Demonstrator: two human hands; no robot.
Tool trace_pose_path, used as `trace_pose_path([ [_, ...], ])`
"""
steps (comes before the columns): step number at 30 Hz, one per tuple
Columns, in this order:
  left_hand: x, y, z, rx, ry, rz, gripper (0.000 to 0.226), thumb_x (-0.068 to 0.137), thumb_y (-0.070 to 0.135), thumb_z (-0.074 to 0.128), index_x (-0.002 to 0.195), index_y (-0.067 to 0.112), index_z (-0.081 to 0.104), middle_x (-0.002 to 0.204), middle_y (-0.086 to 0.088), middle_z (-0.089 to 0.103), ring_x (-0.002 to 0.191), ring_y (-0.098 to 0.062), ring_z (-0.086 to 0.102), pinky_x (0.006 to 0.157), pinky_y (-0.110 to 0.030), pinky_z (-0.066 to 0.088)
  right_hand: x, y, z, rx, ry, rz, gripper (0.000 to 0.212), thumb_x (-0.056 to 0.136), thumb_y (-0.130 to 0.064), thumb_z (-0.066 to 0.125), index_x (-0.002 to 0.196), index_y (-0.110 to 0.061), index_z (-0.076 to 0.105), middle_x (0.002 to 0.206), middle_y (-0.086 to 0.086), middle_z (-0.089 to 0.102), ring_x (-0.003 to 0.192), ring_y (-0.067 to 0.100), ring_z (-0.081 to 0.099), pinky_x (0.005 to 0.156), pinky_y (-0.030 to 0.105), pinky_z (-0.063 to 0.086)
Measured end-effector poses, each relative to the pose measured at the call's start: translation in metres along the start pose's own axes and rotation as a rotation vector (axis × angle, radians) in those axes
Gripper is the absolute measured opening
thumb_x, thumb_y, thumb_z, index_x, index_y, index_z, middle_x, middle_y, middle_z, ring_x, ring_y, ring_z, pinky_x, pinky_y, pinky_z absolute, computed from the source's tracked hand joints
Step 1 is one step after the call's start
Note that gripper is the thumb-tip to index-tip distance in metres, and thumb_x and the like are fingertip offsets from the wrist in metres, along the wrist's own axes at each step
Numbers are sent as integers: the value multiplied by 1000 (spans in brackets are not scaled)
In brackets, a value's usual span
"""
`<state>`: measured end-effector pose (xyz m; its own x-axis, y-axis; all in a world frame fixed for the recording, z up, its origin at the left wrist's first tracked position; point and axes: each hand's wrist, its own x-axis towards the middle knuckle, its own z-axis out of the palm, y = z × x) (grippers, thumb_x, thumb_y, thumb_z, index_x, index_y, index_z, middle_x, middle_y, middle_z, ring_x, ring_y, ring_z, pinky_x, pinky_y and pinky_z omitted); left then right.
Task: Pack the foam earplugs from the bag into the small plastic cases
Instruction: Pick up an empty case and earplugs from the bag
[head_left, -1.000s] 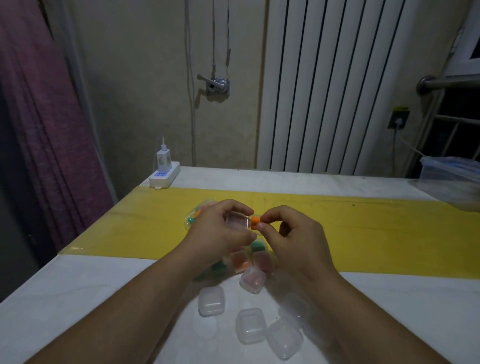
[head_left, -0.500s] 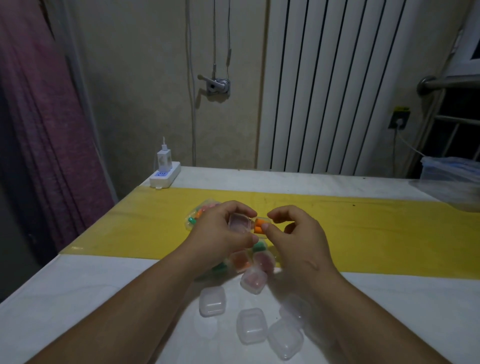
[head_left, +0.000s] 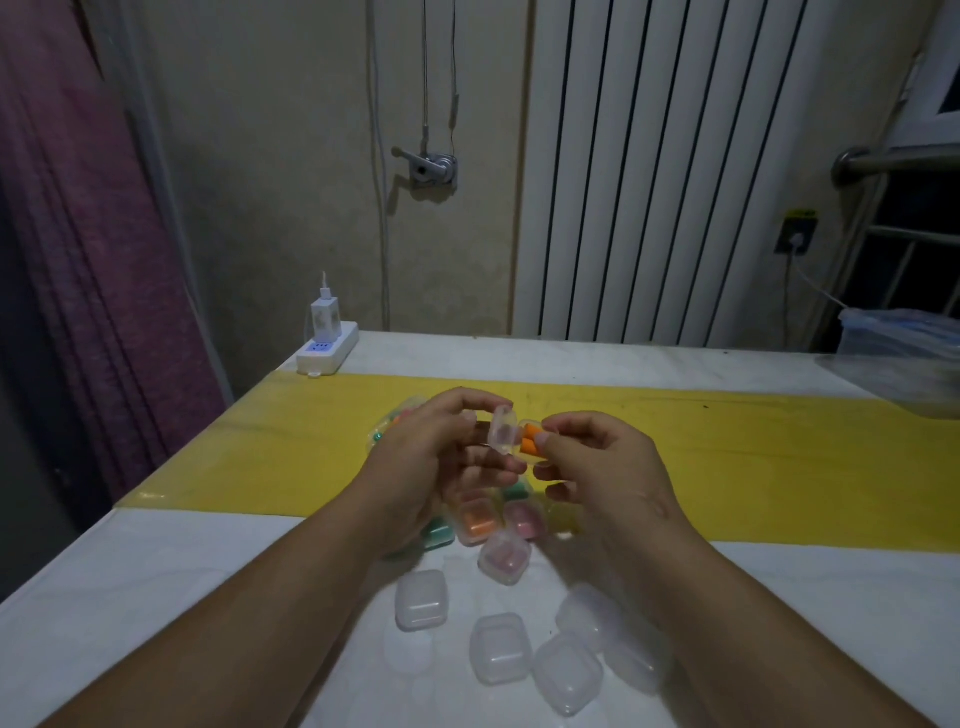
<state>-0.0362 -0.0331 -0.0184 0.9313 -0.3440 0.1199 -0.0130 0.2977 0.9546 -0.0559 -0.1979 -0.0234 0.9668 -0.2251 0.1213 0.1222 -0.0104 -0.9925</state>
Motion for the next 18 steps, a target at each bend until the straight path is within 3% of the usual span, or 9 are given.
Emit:
trace_pose_path([
  [5, 1, -6, -1, 232, 1, 50, 26, 89, -4, 59, 108, 12, 68, 99, -17, 71, 83, -29, 68, 74, -34, 59, -4, -1, 0, 12, -44, 2, 14, 78, -16, 81, 90, -12, 73, 71, 2, 68, 59, 12, 59, 54, 23, 50],
  [7, 2, -6, -2, 233, 39, 58, 25, 88, -1, 63, 105, 16, 70, 101, -17, 71, 80, -27, 68, 73, -35, 58, -5, -4, 2, 129, -90, 38, 11, 87, -1, 67, 93, -10, 72, 74, 7, 68, 62, 16, 60, 57, 24, 54],
  [9, 3, -5, -3, 231, 68, 69, 28, 88, -1, 64, 107, 18, 70, 103, -18, 69, 80, -26, 68, 74, -37, 57, -5, -5, 2, 209, -122, 74, 24, 90, 8, 53, 95, -8, 70, 80, 11, 69, 65, 19, 61, 61, 26, 56],
  [13, 3, -4, -1, 253, 94, 81, 33, 86, -2, 66, 113, 15, 66, 99, -17, 68, 80, -25, 69, 74, -34, 59, -7, -3, 3, 149, -121, 79, 10, 89, -14, 65, 88, -11, 75, 81, 10, 69, 71, 19, 62, 64, 33, 52],
  [15, 2, -4, -1, 253, 82, 80, 33, 84, -1, 68, 113, 14, 66, 97, -15, 67, 81, -24, 70, 72, -31, 58, -8, -2, 2, 45, -105, 48, 7, 86, -21, 71, 84, -16, 76, 77, 2, 71, 67, 11, 62, 61, 26, 51],
  [18, 2, -4, -1, 271, 80, 77, 29, 84, 5, 69, 111, 16, 67, 98, -14, 69, 83, -25, 70, 74, -37, 59, -5, 0, 1, -101, -74, -10, 7, 82, -22, 77, 88, -18, 76, 76, -8, 73, 62, -3, 60, 55, 11, 45],
])
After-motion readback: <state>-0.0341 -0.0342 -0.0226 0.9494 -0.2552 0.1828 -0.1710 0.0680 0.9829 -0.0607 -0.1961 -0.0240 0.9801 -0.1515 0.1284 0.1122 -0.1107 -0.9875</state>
